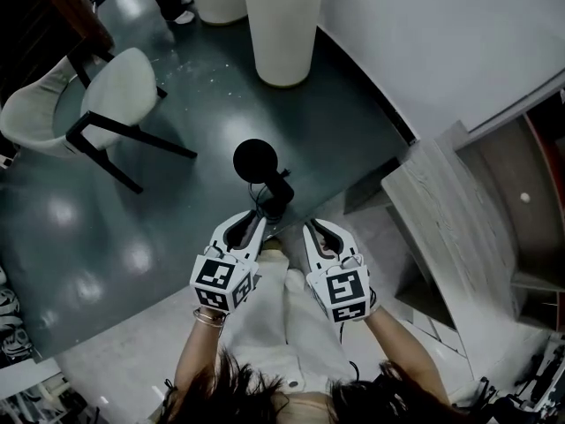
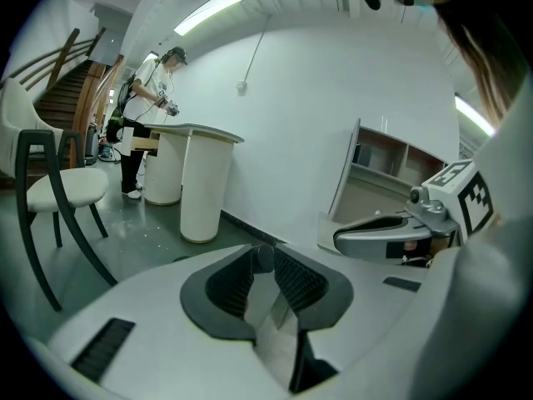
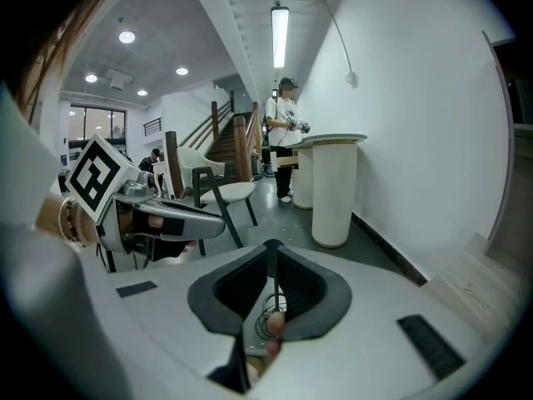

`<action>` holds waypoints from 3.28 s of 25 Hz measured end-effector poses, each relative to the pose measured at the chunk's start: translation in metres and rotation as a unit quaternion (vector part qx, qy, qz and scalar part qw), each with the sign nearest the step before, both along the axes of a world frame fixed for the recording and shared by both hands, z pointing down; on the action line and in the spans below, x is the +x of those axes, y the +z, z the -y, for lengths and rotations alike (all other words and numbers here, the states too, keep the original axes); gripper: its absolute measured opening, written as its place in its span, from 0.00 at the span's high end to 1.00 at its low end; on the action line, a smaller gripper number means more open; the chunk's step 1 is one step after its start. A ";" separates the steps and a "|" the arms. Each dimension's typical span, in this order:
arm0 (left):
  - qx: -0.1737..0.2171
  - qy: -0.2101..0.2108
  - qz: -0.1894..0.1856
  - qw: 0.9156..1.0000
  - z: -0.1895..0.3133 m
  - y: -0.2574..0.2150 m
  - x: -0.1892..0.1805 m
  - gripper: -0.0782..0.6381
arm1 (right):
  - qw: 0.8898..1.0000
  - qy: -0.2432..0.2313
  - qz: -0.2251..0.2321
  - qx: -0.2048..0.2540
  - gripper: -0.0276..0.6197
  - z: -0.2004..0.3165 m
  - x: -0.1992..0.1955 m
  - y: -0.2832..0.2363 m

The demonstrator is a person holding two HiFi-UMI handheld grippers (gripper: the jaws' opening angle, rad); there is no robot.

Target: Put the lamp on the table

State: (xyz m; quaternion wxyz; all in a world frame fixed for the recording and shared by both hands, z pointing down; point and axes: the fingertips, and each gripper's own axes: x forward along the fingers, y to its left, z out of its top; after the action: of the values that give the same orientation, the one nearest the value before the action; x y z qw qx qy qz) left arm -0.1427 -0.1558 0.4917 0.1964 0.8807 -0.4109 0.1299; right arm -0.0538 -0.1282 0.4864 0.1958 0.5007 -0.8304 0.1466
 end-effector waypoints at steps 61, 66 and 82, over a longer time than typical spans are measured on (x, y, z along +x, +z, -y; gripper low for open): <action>-0.049 0.110 0.014 0.993 0.082 0.214 0.049 0.67 | 0.996 -0.020 -0.015 -0.086 0.74 0.092 -0.053 0.306; -0.037 0.109 0.020 0.993 0.088 0.218 0.050 0.67 | 0.996 -0.017 -0.012 -0.085 0.75 0.099 -0.056 0.315; -0.009 0.136 0.046 0.990 0.090 0.222 0.058 0.80 | 0.998 -0.012 -0.029 -0.057 0.86 0.115 -0.060 0.319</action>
State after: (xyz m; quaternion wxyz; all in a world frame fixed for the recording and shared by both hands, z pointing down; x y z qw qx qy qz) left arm -0.0850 -0.2454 0.7138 0.1656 0.9197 -0.2947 0.1997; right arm -0.1136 -0.2436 0.8051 0.2500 0.4828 -0.8206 0.1762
